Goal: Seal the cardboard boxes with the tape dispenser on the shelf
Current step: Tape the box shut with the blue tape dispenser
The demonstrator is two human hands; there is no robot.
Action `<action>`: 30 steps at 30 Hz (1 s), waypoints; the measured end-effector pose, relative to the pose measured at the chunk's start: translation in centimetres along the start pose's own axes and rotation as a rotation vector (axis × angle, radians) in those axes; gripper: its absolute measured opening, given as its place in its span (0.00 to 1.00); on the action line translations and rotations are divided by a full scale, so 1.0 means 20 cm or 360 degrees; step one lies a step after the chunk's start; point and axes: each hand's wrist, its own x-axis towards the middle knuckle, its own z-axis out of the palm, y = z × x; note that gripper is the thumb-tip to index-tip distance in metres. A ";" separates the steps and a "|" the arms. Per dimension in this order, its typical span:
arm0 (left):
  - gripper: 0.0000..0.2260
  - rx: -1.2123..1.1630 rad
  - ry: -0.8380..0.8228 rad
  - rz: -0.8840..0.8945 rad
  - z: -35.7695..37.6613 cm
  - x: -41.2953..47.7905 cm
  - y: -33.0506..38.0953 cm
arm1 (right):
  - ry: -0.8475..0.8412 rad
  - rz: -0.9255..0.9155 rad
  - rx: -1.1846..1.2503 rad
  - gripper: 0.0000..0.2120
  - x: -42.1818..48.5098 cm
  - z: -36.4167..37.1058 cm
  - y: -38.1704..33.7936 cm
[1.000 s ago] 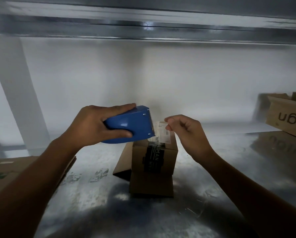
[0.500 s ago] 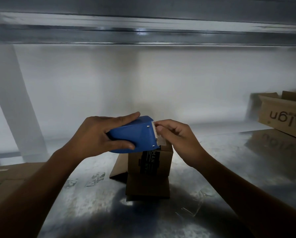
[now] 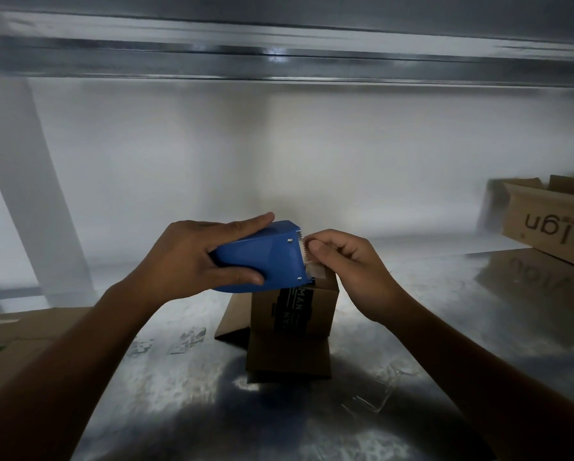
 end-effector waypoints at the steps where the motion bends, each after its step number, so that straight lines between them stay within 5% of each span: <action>1: 0.35 0.0006 0.0000 0.0001 0.00 0.00 0.00 | 0.0005 0.0004 -0.0001 0.12 0.00 0.00 0.00; 10: 0.35 -0.0002 0.0013 -0.0026 -0.01 0.01 0.02 | -0.0064 0.0077 0.0151 0.17 0.02 -0.02 0.01; 14: 0.35 0.0007 -0.0003 -0.0037 -0.01 0.02 0.04 | -0.0049 0.0014 0.0024 0.11 0.01 -0.02 -0.02; 30: 0.34 0.0087 -0.0045 0.0008 -0.08 0.05 0.16 | 0.0237 -0.0050 -0.0426 0.15 -0.10 -0.06 -0.15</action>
